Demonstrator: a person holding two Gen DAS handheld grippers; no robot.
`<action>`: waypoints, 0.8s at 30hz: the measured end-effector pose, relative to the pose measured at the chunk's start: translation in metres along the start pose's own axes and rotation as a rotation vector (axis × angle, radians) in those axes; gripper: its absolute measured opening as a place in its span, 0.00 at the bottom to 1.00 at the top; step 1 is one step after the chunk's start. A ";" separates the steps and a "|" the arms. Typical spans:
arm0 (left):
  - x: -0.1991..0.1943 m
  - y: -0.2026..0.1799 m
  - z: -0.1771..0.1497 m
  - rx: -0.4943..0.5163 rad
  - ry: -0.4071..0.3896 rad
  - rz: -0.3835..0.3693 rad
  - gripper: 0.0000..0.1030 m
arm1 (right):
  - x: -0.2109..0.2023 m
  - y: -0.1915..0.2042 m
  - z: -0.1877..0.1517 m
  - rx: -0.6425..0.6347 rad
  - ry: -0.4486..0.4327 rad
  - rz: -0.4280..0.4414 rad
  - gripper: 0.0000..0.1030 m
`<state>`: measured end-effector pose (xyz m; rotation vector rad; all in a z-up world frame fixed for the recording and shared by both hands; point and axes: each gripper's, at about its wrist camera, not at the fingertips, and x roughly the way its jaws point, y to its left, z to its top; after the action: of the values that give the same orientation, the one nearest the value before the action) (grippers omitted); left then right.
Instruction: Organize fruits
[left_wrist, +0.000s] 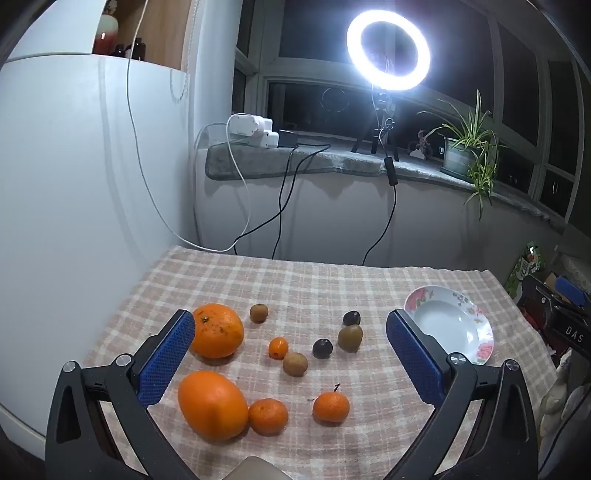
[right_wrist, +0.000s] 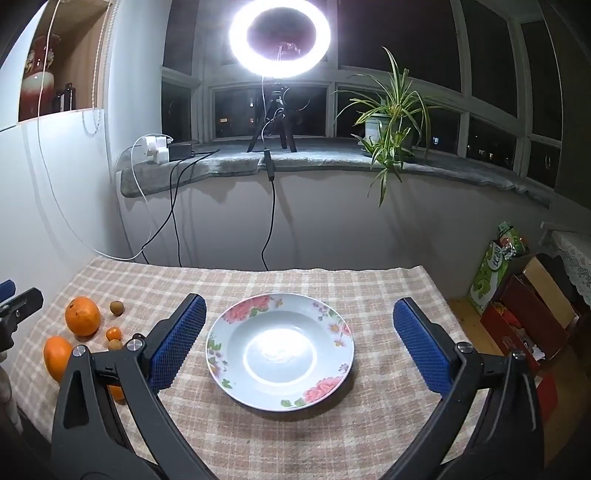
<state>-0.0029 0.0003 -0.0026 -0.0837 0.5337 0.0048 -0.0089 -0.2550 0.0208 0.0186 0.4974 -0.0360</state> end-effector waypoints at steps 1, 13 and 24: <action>0.000 0.000 0.000 -0.002 0.001 -0.001 1.00 | 0.001 -0.001 0.001 0.001 -0.001 0.000 1.00; 0.000 -0.004 -0.001 -0.012 0.008 -0.032 1.00 | 0.005 -0.005 0.005 0.006 -0.005 -0.001 1.00; 0.001 0.000 -0.001 -0.018 0.011 -0.031 1.00 | 0.005 -0.006 0.006 0.006 -0.006 -0.002 1.00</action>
<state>-0.0027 0.0002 -0.0035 -0.1092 0.5434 -0.0210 -0.0019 -0.2612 0.0238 0.0239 0.4916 -0.0392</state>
